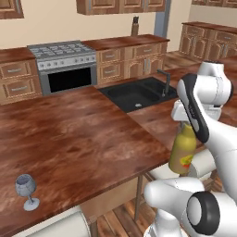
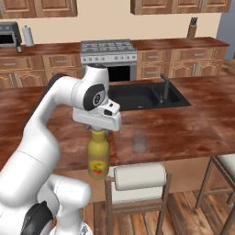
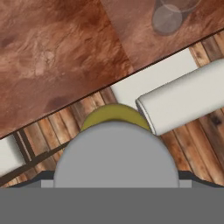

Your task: There is a wine glass and glass cup on the dining counter. Place the wine bottle next to the wine glass and the juice bottle next to the glass cup.

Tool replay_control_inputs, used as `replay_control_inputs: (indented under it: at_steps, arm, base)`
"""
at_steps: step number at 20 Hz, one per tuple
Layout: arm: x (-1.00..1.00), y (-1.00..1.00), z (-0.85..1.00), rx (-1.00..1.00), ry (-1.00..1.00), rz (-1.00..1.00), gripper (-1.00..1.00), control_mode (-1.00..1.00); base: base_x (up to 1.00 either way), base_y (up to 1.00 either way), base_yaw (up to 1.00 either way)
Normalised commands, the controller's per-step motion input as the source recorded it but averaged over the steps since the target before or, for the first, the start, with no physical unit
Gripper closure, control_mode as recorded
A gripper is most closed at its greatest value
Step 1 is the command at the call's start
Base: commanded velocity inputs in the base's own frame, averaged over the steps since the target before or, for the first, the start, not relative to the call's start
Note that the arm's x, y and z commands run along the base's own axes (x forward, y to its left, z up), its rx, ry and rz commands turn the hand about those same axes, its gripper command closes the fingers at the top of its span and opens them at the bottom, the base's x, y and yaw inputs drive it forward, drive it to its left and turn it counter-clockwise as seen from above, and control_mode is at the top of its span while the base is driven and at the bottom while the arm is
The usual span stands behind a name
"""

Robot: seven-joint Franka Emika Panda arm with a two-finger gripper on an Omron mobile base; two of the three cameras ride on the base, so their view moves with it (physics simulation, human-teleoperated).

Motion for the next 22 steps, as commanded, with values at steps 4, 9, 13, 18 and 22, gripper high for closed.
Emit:
replay_control_inputs:
  at_steps: [4, 9, 13, 18, 22]
  arm:
    - [0.00, 0.00, 0.00, 0.00, 0.00, 0.00, 1.00, 1.00]
    - [0.00, 0.00, 0.00, 0.00, 0.00, 0.00, 1.00, 1.00]
    - [0.00, 0.00, 0.00, 0.00, 0.00, 0.00, 1.00, 1.00]
    - [0.00, 0.00, 0.00, 0.00, 0.00, 0.00, 1.00, 1.00]
    - [0.00, 0.00, 0.00, 0.00, 0.00, 0.00, 1.00, 1.00]
  base:
    - [0.06, 0.00, 0.01]
    - [0.00, 0.00, 0.00]
    - [0.00, 0.00, 0.00]
    - [0.00, 0.01, 0.00]
    - [0.01, 0.12, 0.00]
